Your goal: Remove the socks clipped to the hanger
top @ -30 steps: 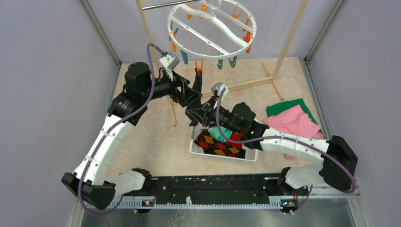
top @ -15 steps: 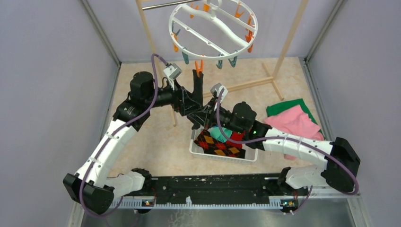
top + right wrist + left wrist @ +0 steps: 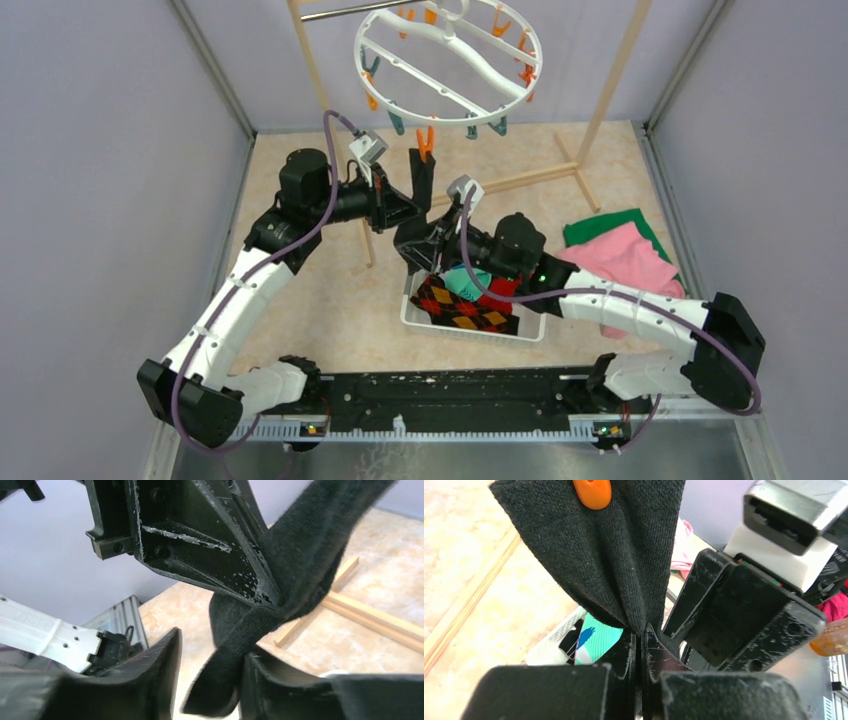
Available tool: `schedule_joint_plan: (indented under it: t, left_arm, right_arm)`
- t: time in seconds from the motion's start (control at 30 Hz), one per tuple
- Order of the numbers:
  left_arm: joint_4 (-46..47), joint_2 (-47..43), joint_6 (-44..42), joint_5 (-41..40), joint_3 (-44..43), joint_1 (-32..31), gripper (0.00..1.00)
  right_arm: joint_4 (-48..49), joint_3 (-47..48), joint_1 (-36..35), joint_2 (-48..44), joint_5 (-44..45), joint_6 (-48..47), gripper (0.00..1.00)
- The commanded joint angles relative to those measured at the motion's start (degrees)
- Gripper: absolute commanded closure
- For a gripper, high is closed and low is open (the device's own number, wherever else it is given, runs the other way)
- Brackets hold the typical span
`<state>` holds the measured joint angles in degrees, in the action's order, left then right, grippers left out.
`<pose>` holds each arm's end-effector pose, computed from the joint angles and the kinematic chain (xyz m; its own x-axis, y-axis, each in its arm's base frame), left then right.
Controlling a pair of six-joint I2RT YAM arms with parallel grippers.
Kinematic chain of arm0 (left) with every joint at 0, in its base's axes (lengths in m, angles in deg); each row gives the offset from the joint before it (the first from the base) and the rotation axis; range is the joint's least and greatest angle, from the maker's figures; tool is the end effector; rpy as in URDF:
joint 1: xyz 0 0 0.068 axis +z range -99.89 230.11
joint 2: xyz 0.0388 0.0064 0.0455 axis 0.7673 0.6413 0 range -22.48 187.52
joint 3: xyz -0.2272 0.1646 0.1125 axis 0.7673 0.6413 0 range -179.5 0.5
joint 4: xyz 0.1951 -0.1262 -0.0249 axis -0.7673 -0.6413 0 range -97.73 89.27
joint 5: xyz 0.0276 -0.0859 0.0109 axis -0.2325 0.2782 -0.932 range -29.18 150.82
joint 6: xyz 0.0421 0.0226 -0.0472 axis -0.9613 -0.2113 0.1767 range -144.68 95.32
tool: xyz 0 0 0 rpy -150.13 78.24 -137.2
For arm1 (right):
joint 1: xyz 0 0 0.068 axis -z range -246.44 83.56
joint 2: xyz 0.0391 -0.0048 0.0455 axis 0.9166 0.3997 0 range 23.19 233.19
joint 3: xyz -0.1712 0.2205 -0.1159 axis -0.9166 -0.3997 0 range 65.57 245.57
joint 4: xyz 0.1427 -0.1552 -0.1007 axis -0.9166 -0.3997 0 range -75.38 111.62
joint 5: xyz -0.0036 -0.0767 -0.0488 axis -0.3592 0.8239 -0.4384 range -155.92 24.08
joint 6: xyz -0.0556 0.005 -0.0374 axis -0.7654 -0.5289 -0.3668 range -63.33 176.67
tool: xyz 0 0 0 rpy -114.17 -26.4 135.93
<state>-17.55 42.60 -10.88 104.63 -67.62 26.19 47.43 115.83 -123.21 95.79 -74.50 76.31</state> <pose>0.1833 -0.1219 0.4249 -0.4279 0.0015 -0.9038 0.8290 0.3990 -0.3919 0.1471 0.2391 0.3758 -0.2743 0.1880 -0.9431 -0.8670 0.3759 0.3271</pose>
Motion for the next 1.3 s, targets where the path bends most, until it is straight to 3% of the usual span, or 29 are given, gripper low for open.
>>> schedule_joint_plan:
  t: [0.0,0.03,0.07,0.2,0.37,0.63,1.0,1.27]
  left_arm:
    - [1.81,0.21,-1.20,-0.89,-1.53,0.02,1.00]
    - [1.76,0.19,-1.30,-1.04,-1.68,0.08,1.00]
    - [1.73,0.23,-1.32,-1.20,-1.81,0.05,1.00]
    - [1.94,0.40,-1.13,-1.54,-1.80,0.03,1.00]
    - [3.65,0.51,0.17,-1.28,-0.79,0.03,1.00]
    - [4.28,0.81,1.02,-1.25,-0.61,0.02,1.00]
    - [4.78,0.61,1.51,-1.53,-0.16,0.02,1.00]
    - [4.58,0.45,1.36,-2.30,0.63,0.02,1.00]
  right_arm:
    - [-3.75,0.64,1.10,-5.79,1.80,-1.19,0.42]
    - [-6.04,0.67,1.25,-7.07,4.11,-1.27,0.13]
    - [-7.95,0.71,1.41,-8.49,6.47,-1.53,0.03]
    - [-10.95,2.13,1.60,-12.95,15.87,-3.34,0.01]
    - [-12.33,10.75,1.58,-9.30,24.38,-7.33,0.01]
    - [-15.98,26.84,2.34,2.97,27.81,-8.30,0.13]
    - [-13.27,32.74,4.90,9.65,25.42,-9.07,0.24]
    - [-7.57,31.48,5.21,10.91,24.53,-9.65,0.46]
